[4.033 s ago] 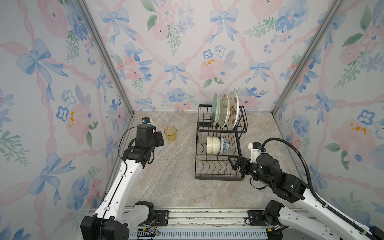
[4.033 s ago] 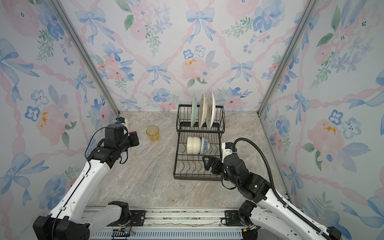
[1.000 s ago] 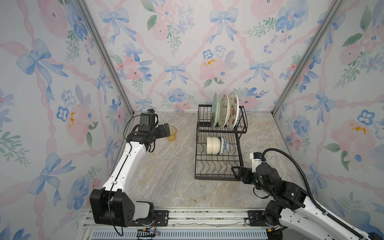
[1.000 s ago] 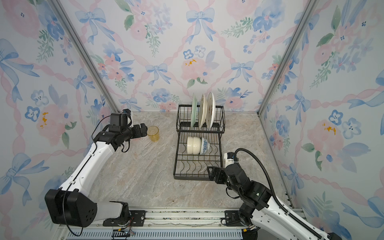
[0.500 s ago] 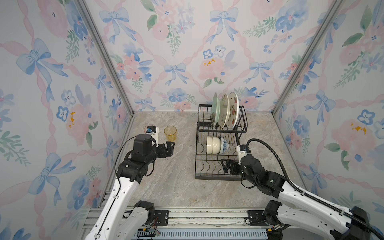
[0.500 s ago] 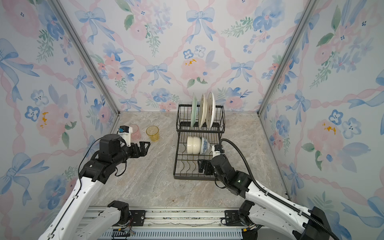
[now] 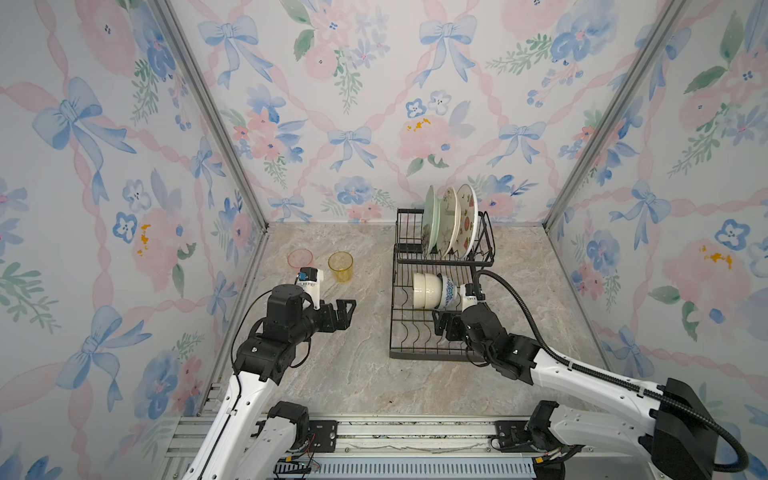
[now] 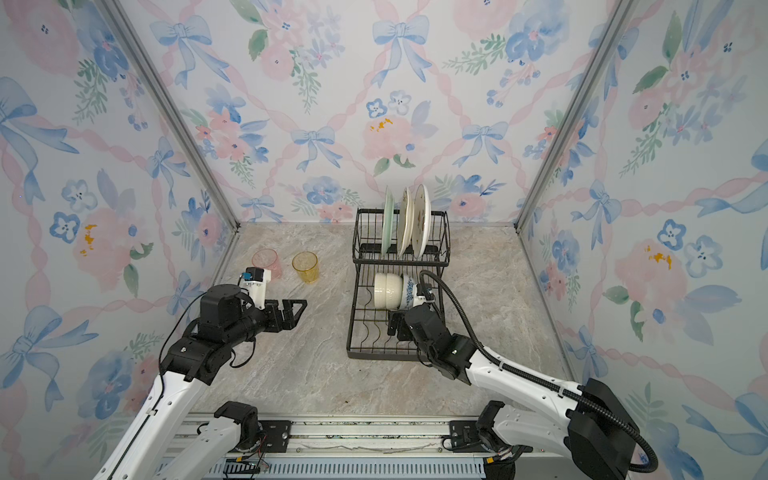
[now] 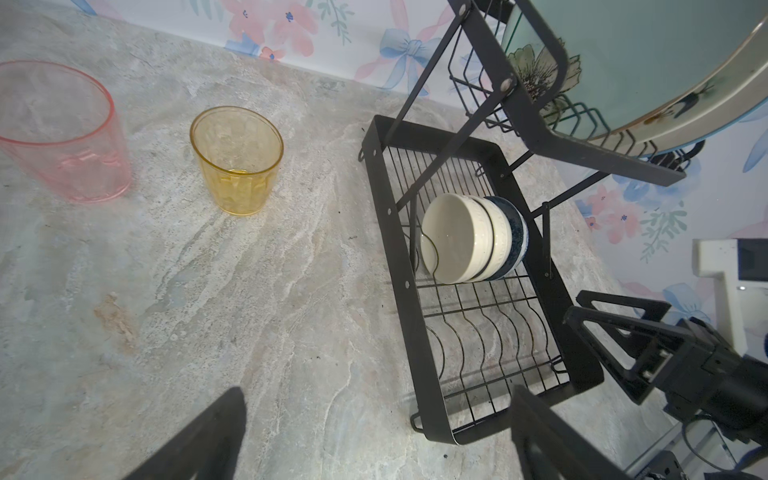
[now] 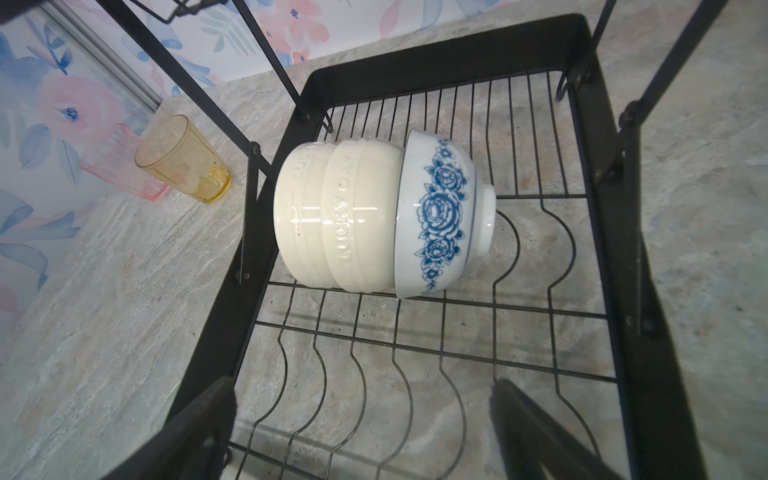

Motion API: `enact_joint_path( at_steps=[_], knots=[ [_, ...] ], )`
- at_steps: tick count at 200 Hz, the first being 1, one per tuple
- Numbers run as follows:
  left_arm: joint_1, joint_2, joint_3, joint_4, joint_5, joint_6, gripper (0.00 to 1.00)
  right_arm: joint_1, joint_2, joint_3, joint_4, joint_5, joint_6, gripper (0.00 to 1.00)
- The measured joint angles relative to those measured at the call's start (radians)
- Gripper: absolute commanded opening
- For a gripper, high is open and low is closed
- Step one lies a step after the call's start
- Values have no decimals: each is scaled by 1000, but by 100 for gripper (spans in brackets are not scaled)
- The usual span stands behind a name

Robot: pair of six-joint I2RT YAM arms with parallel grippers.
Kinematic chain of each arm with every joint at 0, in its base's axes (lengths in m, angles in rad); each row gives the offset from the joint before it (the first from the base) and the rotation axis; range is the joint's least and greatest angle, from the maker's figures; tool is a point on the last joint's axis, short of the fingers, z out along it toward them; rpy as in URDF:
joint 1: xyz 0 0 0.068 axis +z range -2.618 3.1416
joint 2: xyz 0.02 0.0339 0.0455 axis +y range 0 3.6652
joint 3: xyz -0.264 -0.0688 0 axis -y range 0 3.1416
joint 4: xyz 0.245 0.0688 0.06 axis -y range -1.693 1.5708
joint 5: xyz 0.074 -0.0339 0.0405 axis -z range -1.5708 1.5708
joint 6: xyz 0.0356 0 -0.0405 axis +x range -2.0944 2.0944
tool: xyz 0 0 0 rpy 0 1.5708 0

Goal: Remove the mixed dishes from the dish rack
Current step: 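Raise the left gripper while the right gripper reaches into the lower rack tier, then lower the right gripper onto the rim of the blue-and-white bowl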

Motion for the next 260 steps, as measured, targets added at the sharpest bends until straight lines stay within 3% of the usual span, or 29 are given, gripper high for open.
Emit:
enact_joint_path(
  at_steps=[59, 160, 260],
  knots=[
    [-38, 40, -22, 80, 8, -8, 98, -79, 44, -37, 131, -72, -70, 97],
    [-42, 49, -102, 144, 5, 12, 98, -210, 214, -34, 233, -233, -114, 86],
    [-42, 44, -112, 146, -21, 15, 98, -254, 243, -55, 323, -248, -119, 78]
  ],
)
